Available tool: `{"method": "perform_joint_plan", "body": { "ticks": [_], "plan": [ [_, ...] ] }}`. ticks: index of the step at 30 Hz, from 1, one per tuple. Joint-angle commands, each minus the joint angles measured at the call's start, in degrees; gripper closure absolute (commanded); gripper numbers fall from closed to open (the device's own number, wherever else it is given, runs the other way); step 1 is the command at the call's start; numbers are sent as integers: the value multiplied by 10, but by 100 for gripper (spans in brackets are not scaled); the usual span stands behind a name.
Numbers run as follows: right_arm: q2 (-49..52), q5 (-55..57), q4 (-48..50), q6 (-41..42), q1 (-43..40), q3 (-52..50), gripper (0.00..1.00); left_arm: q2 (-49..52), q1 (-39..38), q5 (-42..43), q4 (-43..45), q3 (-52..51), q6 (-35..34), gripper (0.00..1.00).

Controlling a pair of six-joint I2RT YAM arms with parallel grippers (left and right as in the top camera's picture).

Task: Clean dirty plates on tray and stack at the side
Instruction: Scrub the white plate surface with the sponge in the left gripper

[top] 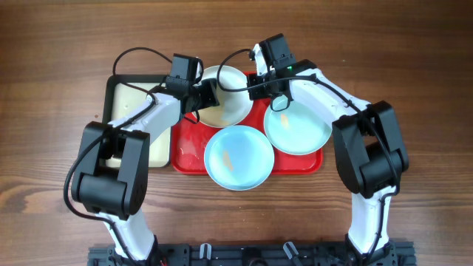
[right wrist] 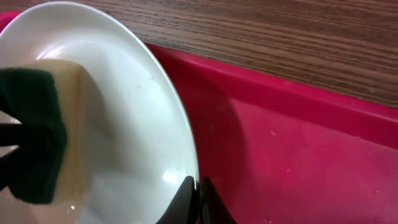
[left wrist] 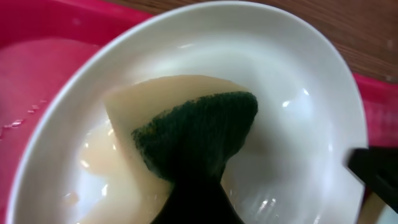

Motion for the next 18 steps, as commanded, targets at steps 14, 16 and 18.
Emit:
{"method": "perform_joint_plan", "body": {
  "ticks": [14,16,18],
  "plan": [
    [14,-17,5,2,7,-6,95,-7,-7,204,66,15,-18,96],
    [14,-17,5,2,7,-6,96,-47,3,172,53,19,-18,96],
    [14,-17,5,3,7,-6,96,-73,9,154,37,19,-18,96]
  ]
}}
